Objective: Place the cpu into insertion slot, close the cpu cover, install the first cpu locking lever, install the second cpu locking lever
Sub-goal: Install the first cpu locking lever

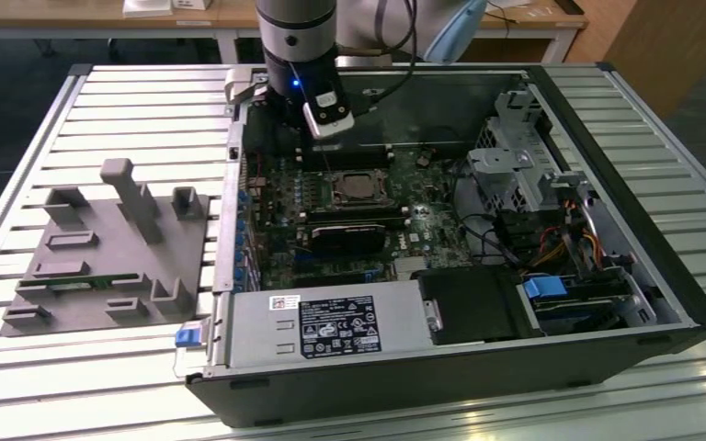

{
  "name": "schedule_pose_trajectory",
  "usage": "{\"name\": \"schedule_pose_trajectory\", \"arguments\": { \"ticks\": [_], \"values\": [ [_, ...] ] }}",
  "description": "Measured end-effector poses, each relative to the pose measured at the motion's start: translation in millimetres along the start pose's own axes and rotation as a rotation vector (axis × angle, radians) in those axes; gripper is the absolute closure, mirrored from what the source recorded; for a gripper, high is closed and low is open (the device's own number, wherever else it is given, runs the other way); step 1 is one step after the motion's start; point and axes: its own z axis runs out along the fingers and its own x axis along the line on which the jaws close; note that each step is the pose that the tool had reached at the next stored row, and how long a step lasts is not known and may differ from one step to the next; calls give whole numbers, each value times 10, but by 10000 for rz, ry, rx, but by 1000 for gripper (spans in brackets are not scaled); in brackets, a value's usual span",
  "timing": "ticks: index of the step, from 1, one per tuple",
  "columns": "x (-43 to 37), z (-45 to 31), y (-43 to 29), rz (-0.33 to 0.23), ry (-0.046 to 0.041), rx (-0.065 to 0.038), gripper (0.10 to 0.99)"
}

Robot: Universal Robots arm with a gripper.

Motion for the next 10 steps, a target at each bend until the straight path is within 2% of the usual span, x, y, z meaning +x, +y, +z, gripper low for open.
{"name": "schedule_pose_trajectory", "arguments": {
  "ticks": [2, 10],
  "values": [
    [-1, 15, -4, 3, 20, -111, 980],
    [-42, 57, -4, 6, 32, -165, 980]
  ]
}}
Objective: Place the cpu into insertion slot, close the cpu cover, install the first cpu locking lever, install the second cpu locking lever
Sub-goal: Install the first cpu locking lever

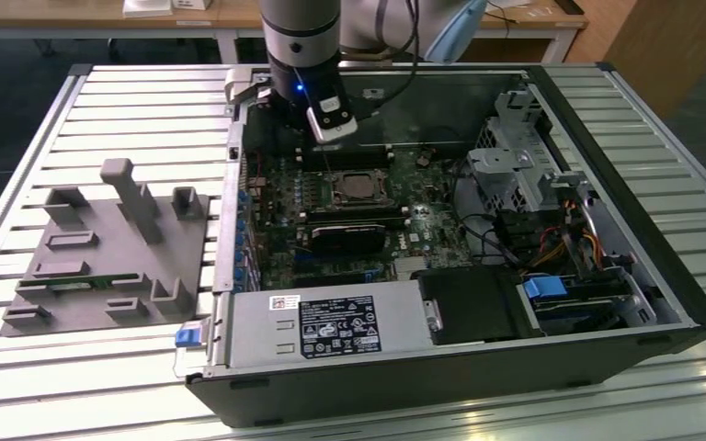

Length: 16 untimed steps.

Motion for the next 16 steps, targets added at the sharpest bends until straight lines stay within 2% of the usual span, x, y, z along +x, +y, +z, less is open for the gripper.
{"name": "schedule_pose_trajectory", "arguments": {
  "ticks": [7, 16],
  "values": [
    [-109, 18, 24, -1, 0, -1, 980],
    [-392, 38, 74, 0, 3, 0, 980]
  ]
}}
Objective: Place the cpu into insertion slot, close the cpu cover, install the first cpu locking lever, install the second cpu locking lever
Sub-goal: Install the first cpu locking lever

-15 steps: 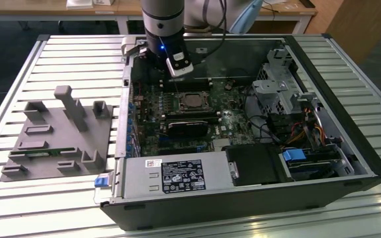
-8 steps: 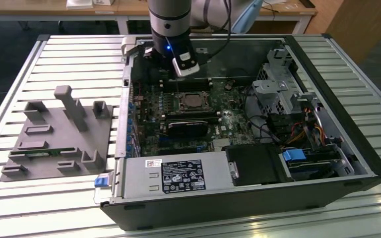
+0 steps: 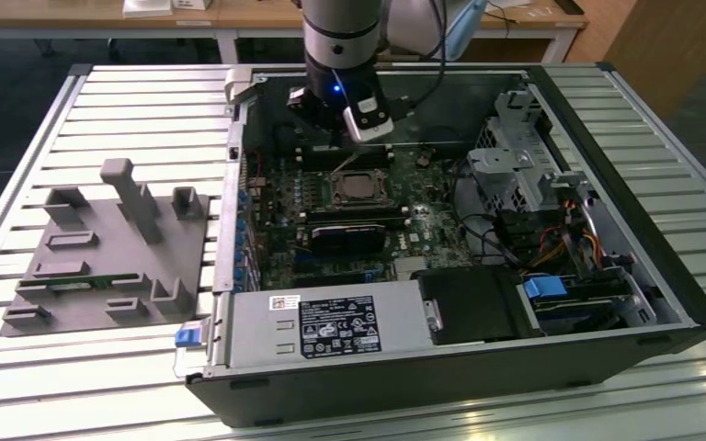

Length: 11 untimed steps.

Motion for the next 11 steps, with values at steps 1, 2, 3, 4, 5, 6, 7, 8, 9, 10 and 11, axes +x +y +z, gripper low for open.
{"name": "schedule_pose_trajectory", "arguments": {
  "ticks": [1, 2, 3, 4, 5, 6, 7, 8, 9, 10, 11],
  "values": [
    [-31, 1, 6, 2, 1, 1, 980],
    [-57, 2, 10, 2, 2, 1, 980],
    [-77, 3, 14, 1, 1, 1, 980],
    [-89, 3, 16, 1, 2, 4, 980],
    [-91, 3, 16, 1, 2, 5, 980],
    [-91, 3, 16, 1, 0, 7, 980],
    [-92, 4, 16, 1, 0, 8, 980],
    [-92, 3, 17, 1, 0, 11, 980],
    [-92, 3, 17, 1, -1, 14, 980],
    [-92, 3, 17, 1, -2, 16, 980],
    [-92, 3, 17, 1, -2, 18, 980]
  ]
}}
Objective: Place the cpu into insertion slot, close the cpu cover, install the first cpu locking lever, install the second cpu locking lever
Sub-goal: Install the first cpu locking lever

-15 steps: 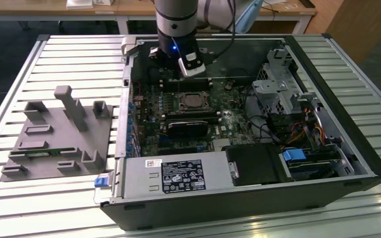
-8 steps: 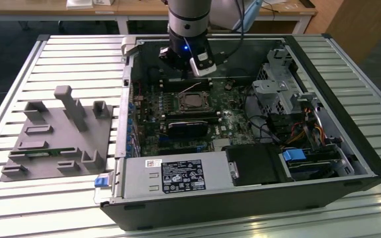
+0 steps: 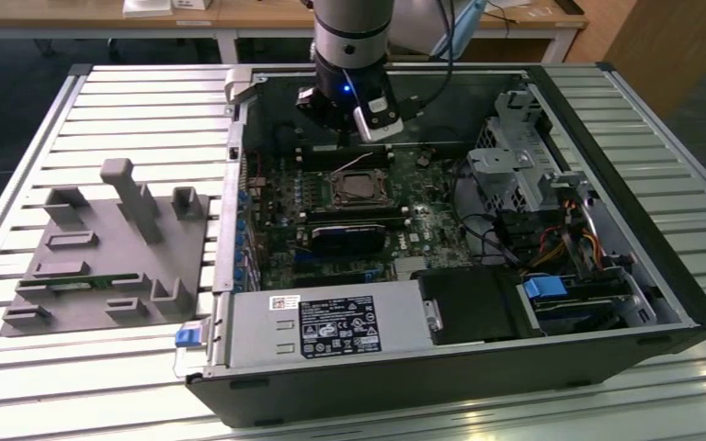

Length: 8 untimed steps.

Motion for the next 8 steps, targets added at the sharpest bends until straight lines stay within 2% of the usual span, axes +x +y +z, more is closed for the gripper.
{"name": "schedule_pose_trajectory", "arguments": {
  "ticks": [2, 5, 8],
  "values": [
    [4, 0, -1, -9, -40, -2, 980],
    [32, 5, -7, -105, -354, -40, 980],
    [54, 9, -13, -199, -629, -65, 980]
  ]
}}
